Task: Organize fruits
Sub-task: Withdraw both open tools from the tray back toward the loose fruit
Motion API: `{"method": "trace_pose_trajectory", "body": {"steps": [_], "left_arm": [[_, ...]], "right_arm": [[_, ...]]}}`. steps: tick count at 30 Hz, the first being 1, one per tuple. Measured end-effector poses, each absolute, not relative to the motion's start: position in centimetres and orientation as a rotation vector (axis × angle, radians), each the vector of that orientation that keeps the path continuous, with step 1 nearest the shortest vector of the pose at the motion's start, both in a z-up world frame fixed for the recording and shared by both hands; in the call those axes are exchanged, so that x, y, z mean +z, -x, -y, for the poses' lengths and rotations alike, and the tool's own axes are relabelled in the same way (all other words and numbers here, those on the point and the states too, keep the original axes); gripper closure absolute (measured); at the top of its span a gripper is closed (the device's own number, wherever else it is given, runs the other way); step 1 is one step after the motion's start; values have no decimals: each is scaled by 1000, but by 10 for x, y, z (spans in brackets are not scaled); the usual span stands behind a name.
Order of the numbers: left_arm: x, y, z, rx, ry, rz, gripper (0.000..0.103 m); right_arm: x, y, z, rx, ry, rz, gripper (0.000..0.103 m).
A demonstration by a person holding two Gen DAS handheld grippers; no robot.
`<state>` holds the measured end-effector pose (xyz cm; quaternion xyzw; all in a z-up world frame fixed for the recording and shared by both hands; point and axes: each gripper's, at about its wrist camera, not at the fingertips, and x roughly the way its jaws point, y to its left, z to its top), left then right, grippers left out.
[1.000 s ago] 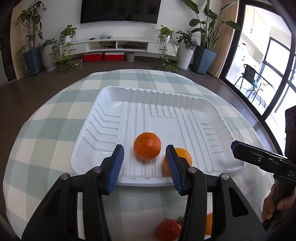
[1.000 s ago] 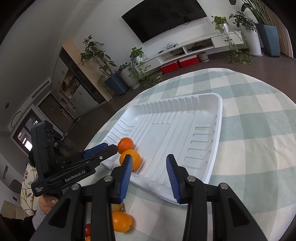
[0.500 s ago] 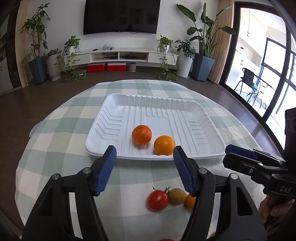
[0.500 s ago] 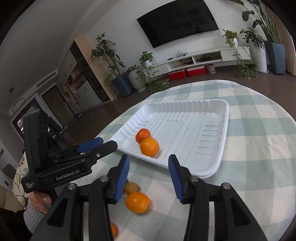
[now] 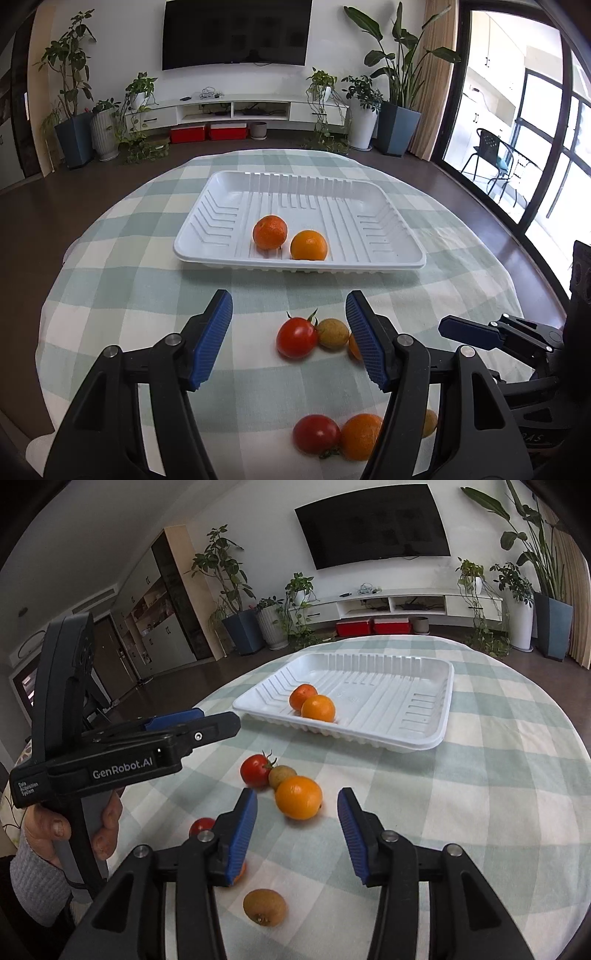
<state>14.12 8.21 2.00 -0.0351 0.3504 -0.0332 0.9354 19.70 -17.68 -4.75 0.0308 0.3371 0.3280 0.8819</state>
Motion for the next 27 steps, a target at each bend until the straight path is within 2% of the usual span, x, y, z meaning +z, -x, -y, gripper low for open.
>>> {"method": "trace_pose_trajectory", "body": {"steps": [27], "left_arm": [[-9, -63, -76, -68, 82, -789, 41]], "right_arm": [[-64, -139, 173, 662, 16, -718, 54]]}}
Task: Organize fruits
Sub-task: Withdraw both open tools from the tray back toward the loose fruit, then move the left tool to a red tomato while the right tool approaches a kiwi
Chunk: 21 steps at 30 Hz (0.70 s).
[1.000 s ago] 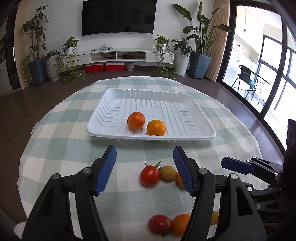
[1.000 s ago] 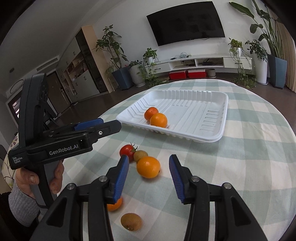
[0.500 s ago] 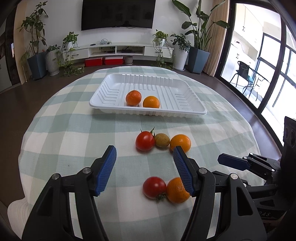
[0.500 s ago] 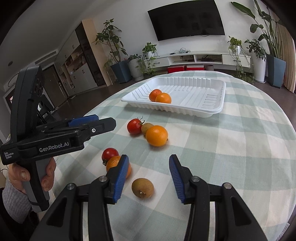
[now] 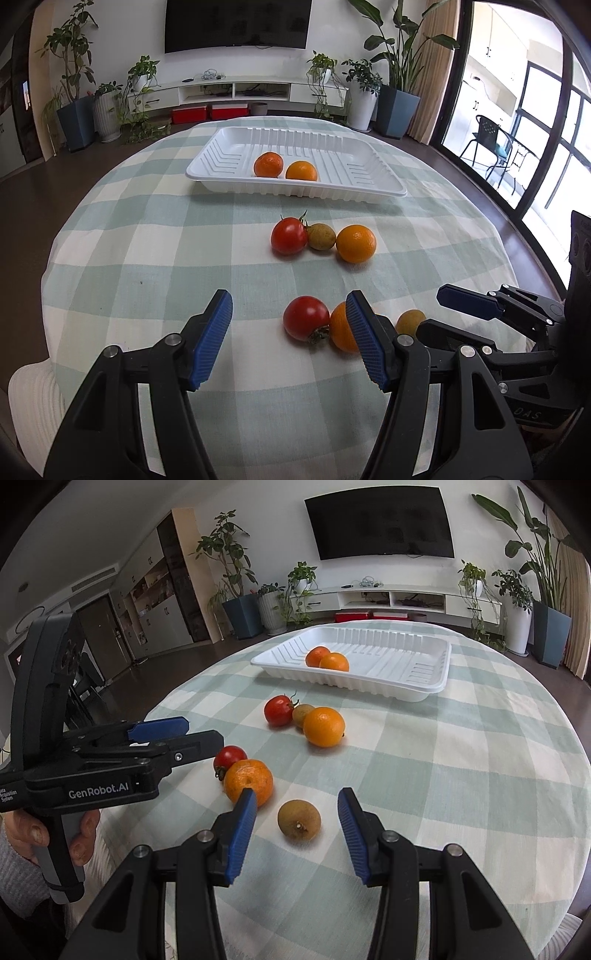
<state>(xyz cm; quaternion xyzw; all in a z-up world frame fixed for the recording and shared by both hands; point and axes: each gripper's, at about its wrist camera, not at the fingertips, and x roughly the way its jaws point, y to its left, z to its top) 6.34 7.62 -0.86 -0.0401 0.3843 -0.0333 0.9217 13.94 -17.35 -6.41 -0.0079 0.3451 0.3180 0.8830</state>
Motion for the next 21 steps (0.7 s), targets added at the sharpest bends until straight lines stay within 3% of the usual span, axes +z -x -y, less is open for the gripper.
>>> {"method": "trace_pose_trajectory", "body": {"steps": [21], "left_arm": [[-28, -76, -82, -43, 120, -847, 41]], "right_arm": [[-65, -136, 173, 654, 20, -721, 52]]}}
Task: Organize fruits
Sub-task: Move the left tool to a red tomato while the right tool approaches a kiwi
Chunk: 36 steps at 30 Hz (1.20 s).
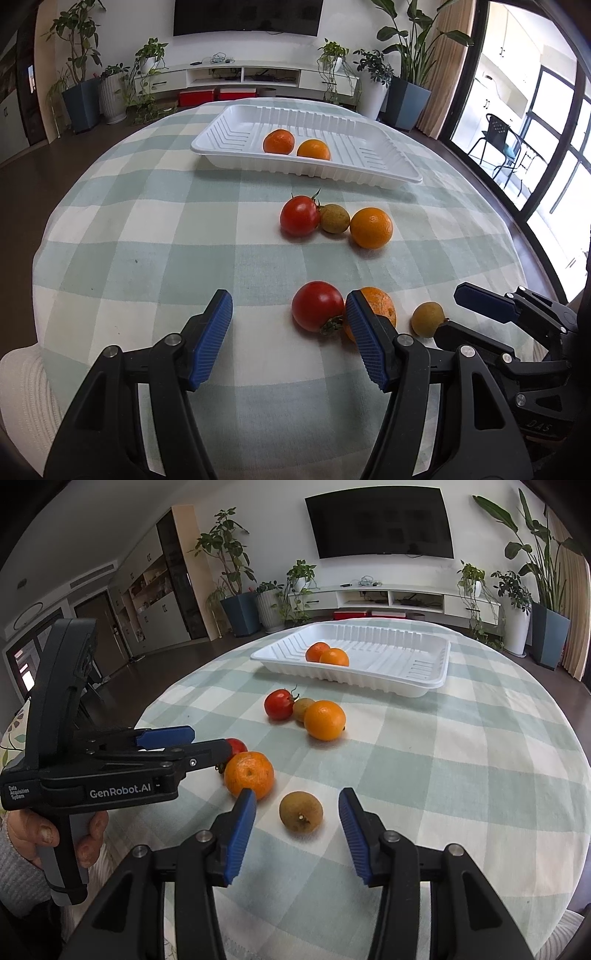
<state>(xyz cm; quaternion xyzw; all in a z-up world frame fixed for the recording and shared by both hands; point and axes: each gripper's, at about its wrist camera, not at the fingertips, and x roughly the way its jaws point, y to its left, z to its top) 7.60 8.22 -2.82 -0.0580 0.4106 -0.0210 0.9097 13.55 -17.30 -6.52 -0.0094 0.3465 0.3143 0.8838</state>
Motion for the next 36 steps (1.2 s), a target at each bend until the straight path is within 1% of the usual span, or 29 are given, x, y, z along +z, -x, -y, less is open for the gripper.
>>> {"method": "trace_pose_trajectory", "body": {"steps": [14, 22, 30, 34, 36], "left_arm": [[-32, -86, -82, -37, 113, -842, 40], [-40, -97, -82, -36, 125, -880, 40], [-44, -99, -86, -39, 137, -878, 40], [-45, -98, -86, -42, 132, -870, 40], [-45, -98, -86, -48, 136, -868, 42]], "right_arm": [[-65, -136, 172, 655, 20, -723, 51], [-66, -135, 172, 650, 19, -723, 51], [-71, -136, 172, 645, 23, -737, 51], [-73, -138, 170, 644, 33, -747, 51], [-74, -139, 169, 645, 38, -753, 51]]}}
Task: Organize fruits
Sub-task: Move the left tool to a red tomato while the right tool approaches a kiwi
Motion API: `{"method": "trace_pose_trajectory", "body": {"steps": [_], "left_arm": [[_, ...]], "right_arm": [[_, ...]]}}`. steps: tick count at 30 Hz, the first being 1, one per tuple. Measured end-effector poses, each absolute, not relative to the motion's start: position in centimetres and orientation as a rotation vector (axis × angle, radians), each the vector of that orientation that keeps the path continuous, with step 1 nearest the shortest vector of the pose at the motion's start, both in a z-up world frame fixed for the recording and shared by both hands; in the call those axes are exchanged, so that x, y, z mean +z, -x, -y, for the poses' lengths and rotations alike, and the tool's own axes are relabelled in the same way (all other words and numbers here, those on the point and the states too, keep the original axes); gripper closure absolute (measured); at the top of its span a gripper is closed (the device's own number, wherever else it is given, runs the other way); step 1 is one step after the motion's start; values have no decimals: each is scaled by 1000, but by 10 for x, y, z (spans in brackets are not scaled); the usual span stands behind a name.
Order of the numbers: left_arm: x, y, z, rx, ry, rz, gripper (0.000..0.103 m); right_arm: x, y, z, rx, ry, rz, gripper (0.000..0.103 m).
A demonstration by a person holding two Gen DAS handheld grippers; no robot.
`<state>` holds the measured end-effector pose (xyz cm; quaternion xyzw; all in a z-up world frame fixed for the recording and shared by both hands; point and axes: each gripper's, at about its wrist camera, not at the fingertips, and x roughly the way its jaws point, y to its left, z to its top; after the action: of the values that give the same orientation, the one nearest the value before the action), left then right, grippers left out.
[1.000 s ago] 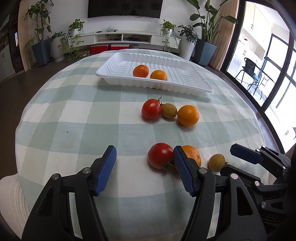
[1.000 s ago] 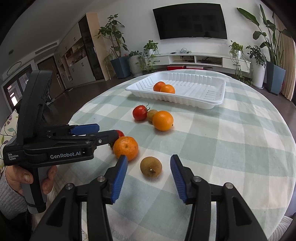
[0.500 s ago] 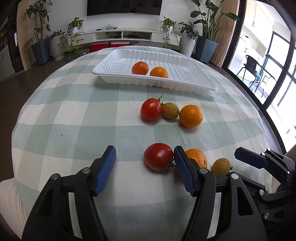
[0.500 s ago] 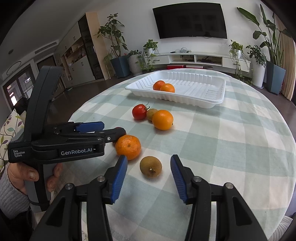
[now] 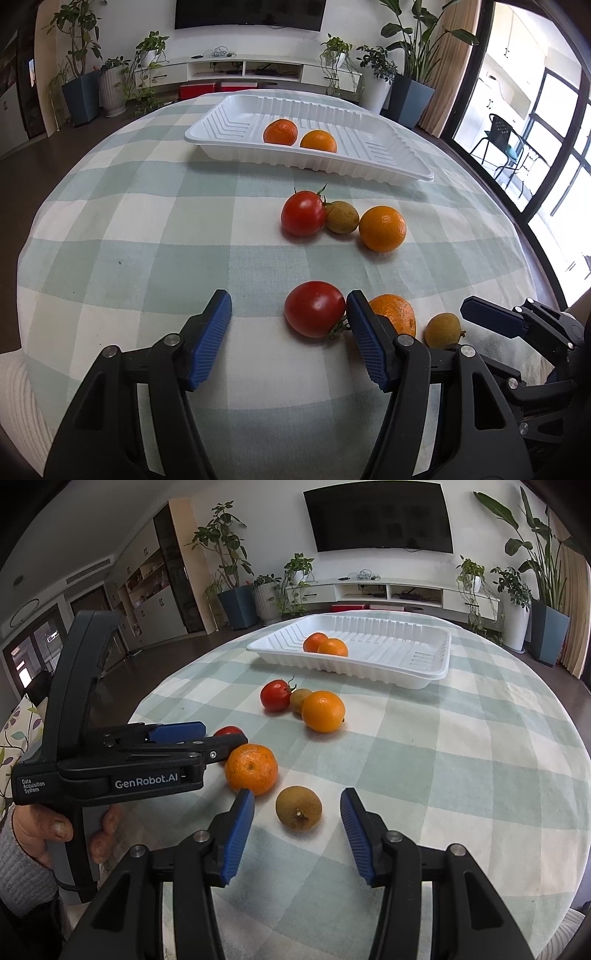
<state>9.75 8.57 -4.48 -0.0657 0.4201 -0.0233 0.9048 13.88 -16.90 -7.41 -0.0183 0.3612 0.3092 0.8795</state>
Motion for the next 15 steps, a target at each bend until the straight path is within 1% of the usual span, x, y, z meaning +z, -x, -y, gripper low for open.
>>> {"method": "trace_pose_trajectory", "body": {"steps": [3, 6, 7, 15], "left_arm": [[-45, -98, -86, -51, 141, -866, 42], [-46, -97, -85, -63, 148, -864, 45], [-46, -97, -85, -71, 155, -864, 47], [-47, -97, -84, -92, 172, -865, 53]], "right_arm": [[-77, -140, 167, 640, 47, -764, 51], [-79, -141, 164, 633, 58, -777, 51], [-80, -141, 164, 630, 60, -780, 53], [-82, -143, 162, 624, 62, -796, 64]]}}
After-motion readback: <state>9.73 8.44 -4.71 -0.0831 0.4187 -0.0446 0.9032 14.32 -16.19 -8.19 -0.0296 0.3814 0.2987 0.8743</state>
